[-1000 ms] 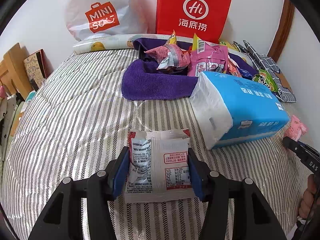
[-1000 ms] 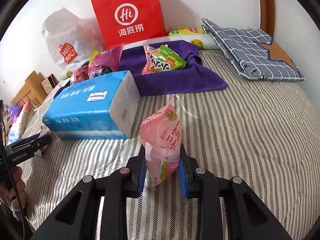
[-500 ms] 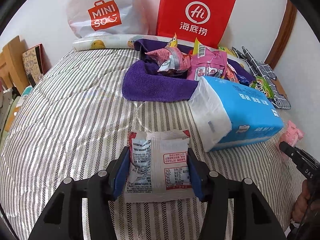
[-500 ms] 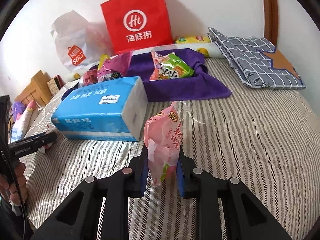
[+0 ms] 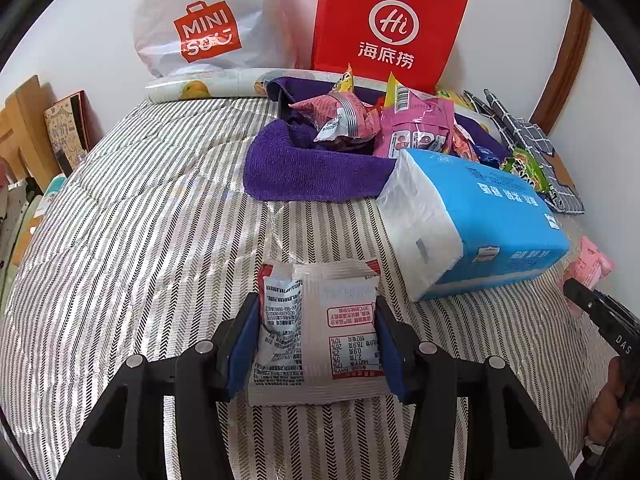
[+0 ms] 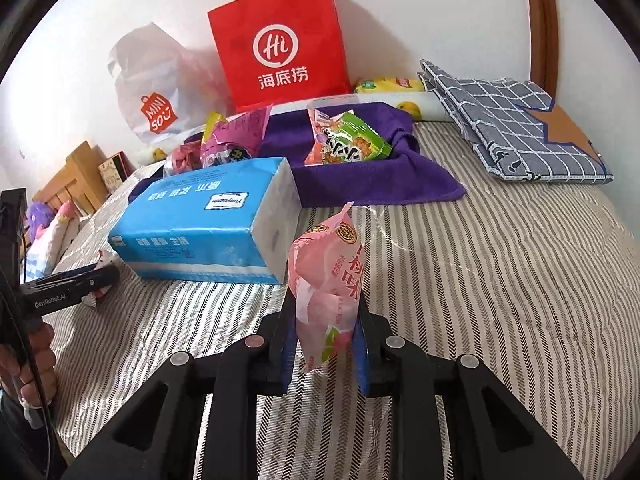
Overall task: Organize snacks
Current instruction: 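Carry the white packet and pink candy over the purple towel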
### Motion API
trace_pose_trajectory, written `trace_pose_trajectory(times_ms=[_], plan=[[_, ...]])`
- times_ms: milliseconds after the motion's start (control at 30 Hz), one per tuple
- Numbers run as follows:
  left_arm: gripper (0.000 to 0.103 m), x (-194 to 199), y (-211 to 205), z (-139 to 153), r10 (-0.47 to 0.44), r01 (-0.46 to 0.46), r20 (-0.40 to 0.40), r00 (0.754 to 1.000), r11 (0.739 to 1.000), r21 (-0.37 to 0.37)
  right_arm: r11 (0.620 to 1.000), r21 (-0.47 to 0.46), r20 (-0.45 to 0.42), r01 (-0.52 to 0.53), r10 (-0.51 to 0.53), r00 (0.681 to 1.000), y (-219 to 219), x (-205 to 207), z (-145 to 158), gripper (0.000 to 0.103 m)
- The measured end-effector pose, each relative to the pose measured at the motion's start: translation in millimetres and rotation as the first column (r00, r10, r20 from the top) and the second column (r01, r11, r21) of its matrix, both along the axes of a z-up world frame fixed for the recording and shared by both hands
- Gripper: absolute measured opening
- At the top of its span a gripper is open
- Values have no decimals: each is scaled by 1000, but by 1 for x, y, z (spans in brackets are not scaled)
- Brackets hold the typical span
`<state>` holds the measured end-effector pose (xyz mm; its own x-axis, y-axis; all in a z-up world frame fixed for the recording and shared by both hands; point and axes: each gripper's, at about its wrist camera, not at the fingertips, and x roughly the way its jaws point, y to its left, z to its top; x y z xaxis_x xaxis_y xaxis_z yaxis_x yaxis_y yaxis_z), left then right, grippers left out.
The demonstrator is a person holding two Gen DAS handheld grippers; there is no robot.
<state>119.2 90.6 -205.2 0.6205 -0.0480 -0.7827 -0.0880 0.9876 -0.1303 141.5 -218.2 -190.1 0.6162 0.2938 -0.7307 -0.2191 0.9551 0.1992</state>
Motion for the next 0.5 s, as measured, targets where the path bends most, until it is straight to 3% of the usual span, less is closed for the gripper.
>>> trace_pose_trajectory(times_ms=[500], plan=[[50, -3, -1, 2, 4, -4, 12, 1000, 1000, 6, 1000, -2, 23, -8, 8, 1000, 1, -3, 3, 24]])
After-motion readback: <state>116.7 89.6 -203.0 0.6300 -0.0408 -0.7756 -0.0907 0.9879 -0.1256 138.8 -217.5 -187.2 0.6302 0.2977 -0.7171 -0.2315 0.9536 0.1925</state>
